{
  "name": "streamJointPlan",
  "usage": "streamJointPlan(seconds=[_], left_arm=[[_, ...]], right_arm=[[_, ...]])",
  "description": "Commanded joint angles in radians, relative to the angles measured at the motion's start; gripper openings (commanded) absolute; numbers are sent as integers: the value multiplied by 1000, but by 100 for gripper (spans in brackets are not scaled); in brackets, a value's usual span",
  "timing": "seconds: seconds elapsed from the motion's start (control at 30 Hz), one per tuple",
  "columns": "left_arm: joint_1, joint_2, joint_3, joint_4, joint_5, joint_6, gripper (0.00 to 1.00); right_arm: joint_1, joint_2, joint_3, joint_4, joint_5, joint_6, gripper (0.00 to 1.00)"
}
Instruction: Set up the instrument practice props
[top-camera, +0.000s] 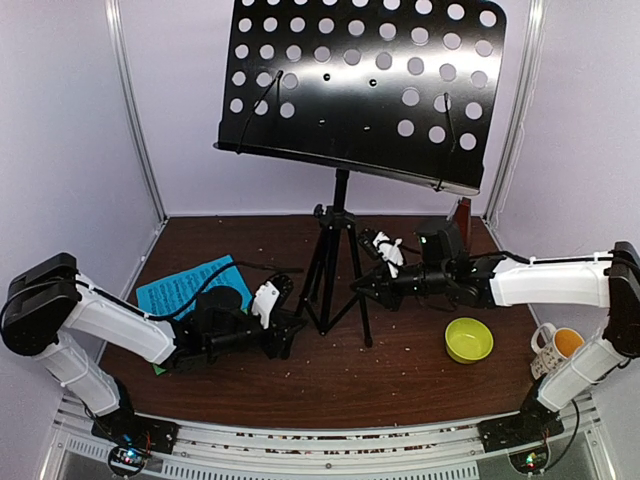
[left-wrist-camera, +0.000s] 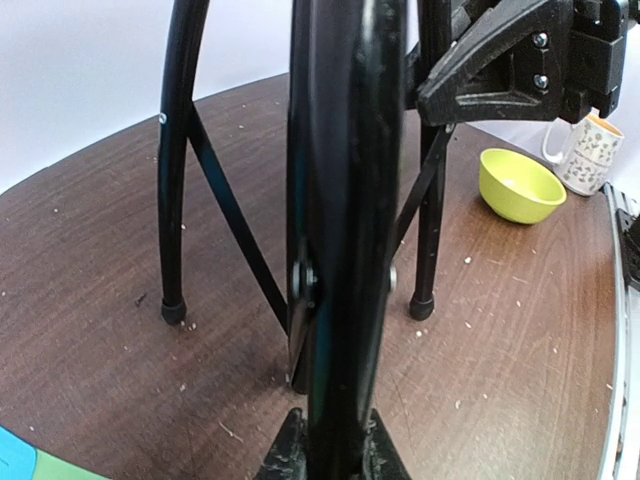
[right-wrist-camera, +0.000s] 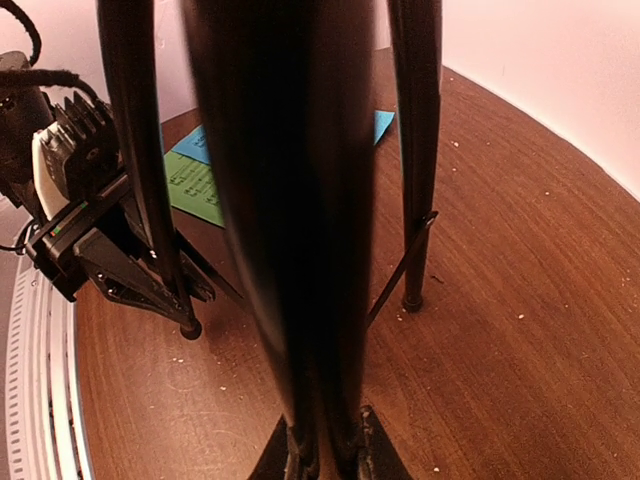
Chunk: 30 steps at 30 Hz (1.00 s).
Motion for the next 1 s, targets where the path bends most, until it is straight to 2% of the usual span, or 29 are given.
streamJointPlan(seconds=[0.0,0.23,0.57,0.83,0.97], left_arm=[[19,-17,-79,-13,-33,-117,0],[19,-67,-180,-9,-32,-174,0],[19,-182,-298,-112,-87,-207,0],[17,-206,-366,-118,-96,-251,0],[17,-170,-373,-84,-97,-257,0]], right_arm=[[32,-42,-24,-112,37,21,0],[45,-70,-38,-210,97,1,0],[49,-136,-88,-288,123,14,0],[81,-156,-107,-361,183,20,0],[97,-126,-132,-329,214,41,0]])
